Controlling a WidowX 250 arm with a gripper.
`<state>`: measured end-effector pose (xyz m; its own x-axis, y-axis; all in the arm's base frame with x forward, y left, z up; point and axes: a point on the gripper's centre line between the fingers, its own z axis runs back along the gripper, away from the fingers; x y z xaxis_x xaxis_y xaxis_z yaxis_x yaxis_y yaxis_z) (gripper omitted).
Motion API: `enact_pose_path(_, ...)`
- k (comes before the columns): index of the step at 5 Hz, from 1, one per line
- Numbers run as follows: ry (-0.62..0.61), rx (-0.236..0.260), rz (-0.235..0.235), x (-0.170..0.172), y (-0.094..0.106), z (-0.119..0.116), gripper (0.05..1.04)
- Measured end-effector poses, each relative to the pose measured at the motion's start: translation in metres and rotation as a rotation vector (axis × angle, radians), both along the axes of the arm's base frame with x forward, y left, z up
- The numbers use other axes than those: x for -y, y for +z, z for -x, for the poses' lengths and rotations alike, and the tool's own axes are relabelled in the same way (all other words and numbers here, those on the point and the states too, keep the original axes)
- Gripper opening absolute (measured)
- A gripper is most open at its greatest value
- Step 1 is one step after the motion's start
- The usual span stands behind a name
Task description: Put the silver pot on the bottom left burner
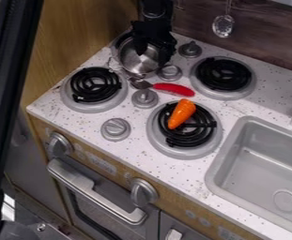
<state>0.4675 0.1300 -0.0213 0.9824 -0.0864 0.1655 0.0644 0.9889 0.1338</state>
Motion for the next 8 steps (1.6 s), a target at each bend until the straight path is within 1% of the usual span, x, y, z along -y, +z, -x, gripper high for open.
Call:
enact_pose_path(1,0.01,-0.019,0.02,0.001,-0.014,-0.003,0.994)
enact_pose_path(2,0.009,-0.055,0.04,0.003,-0.021,-0.001,0.994)
enact_pose_path(3,0.0,-0.089,0.058,0.012,-0.033,0.001,0.964)
enact_pose_path(4,0.0,-0.096,0.045,0.009,-0.039,-0.001,0.699)
enact_pose_path(5,0.004,-0.097,0.033,0.006,-0.041,-0.001,0.401)
enact_pose_path(6,0.0,-0.08,0.012,0.002,-0.037,-0.004,0.191)
enact_pose_path(7,-0.007,-0.078,0.008,0.004,-0.036,-0.005,0.111)
enact_pose_path(8,-0.019,-0.049,-0.011,0.006,-0.015,-0.001,0.086)
